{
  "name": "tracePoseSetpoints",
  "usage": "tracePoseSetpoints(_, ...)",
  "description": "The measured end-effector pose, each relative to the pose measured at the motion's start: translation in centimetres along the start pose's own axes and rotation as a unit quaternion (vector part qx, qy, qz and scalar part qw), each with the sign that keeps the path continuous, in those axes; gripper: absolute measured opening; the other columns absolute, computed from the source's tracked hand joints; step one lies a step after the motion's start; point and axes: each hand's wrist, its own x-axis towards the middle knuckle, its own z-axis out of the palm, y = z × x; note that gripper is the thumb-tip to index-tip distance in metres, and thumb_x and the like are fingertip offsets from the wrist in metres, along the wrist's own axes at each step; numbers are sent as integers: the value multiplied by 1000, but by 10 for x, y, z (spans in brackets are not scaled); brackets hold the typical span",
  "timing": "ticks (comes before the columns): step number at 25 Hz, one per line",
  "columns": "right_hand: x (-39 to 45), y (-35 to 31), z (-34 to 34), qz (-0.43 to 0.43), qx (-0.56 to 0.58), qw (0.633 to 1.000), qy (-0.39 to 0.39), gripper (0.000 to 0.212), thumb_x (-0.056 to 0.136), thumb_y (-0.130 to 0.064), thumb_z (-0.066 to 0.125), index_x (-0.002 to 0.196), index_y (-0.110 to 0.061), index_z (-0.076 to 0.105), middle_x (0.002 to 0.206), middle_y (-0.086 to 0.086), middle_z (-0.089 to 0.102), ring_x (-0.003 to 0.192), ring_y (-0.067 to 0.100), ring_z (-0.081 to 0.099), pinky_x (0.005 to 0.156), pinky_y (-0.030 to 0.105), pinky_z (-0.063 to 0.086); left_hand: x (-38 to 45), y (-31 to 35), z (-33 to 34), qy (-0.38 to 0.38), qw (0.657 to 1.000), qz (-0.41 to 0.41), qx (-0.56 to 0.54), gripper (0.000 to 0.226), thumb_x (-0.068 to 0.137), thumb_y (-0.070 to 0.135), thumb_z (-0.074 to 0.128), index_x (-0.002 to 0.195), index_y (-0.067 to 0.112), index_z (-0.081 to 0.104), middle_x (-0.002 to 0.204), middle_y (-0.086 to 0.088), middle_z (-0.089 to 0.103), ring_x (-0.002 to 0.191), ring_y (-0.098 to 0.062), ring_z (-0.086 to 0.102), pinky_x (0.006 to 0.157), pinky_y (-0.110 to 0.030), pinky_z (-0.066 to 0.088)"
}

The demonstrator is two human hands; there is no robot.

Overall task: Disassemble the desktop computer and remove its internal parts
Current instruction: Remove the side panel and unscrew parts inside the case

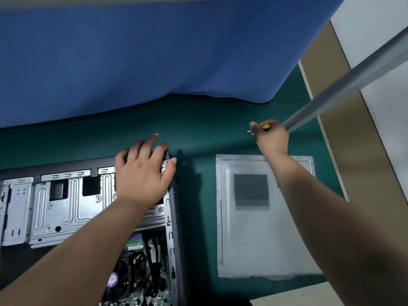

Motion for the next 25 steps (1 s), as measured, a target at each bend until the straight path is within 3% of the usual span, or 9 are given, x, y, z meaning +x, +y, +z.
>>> tracePoseSetpoints(3, -51, -29, -25, 28, 229, 972, -48, 21, 89, -31, 70, 94, -16, 56, 73, 2, 59, 58, 18, 56, 54, 33, 47, 1, 1, -15, -68, 997, -13, -29, 52, 97, 65, 27, 133, 39, 54, 161, 8, 39, 146, -22, 35, 108, -47, 26)
tracePoseSetpoints(7, -132, -68, -44, 55, 486, 855, -174, 22, 87, 8, 47, 97, -12, 51, 78, 8, 55, 58, 20, 53, 55, 32, 44, -6, 15, -45, -141, 979, 15, -143, 58, 99, 68, 27, 150, 44, 40, 170, 14, 18, 157, -19, 7, 121, -51, 11)
tracePoseSetpoints(10, -187, -88, -42, 37, 540, 819, -190, 25, 90, 12, 46, 100, -10, 52, 81, 10, 58, 65, 24, 56, 60, 35, 48, -54, 49, -70, -116, 939, 74, -314, 55, 96, 64, 30, 126, 31, 62, 141, 9, 57, 144, -16, 33, 114, -41, 21)
tracePoseSetpoints(13, -227, -97, -37, 18, 575, 797, -181, 21, 96, 8, 52, 108, -9, 55, 92, 13, 62, 75, 27, 65, 69, 41, 57, -103, 52, -77, -109, 920, 97, -365, 34, 107, 45, 36, 109, 20, 60, 94, 3, 67, 98, -25, 60, 93, -43, 44)
tracePoseSetpoints(14, -238, -97, -35, 8, 567, 803, -183, 19, 99, 5, 54, 112, -9, 54, 98, 14, 63, 80, 29, 69, 75, 43, 60, -110, 43, -77, -102, 916, 82, -379, 30, 109, 38, 38, 105, 18, 59, 84, 0, 64, 84, -26, 60, 82, -45, 48)
tracePoseSetpoints(16, -257, -92, -30, -36, 449, 874, -181, 24, 103, -8, 56, 124, -17, 50, 111, 15, 65, 89, 30, 74, 80, 47, 62, -116, 23, -79, -91, 919, 67, -377, 26, 109, 35, 40, 103, 17, 57, 76, -2, 59, 73, -24, 56, 68, -44, 47)
tracePoseSetpoints(19, -278, -83, -24, -94, 255, 942, -195, 48, 98, -17, 66, 133, -36, 39, 120, 19, 63, 94, 32, 75, 73, 45, 64, -121, -1, -82, -63, 934, 89, -341, 24, 109, 34, 41, 106, 17, 58, 76, -3, 57, 74, -25, 53, 67, -44, 45)
tracePoseSetpoints(22, -287, -83, -23, -119, 222, 953, -170, 59, 94, -12, 70, 136, -36, 35, 117, 23, 64, 90, 29, 76, 76, 44, 64, -120, -22, -81, -56, 952, 125, -274, 29, 107, 41, 41, 118, 23, 62, 94, 2, 65, 97, -26, 58, 85, -43, 47)
tracePoseSetpoints(25, -290, -85, -22, -199, 145, 966, -75, 64, 96, -19, 65, 141, -46, 28, 112, 12, 66, 78, 18, 77, 76, 38, 64, -113, -60, -70, -76, 966, 130, -208, 47, 103, 54, 44, 144, 33, 50, 147, 6, 54, 144, -23, 39, 117, -49, 32)
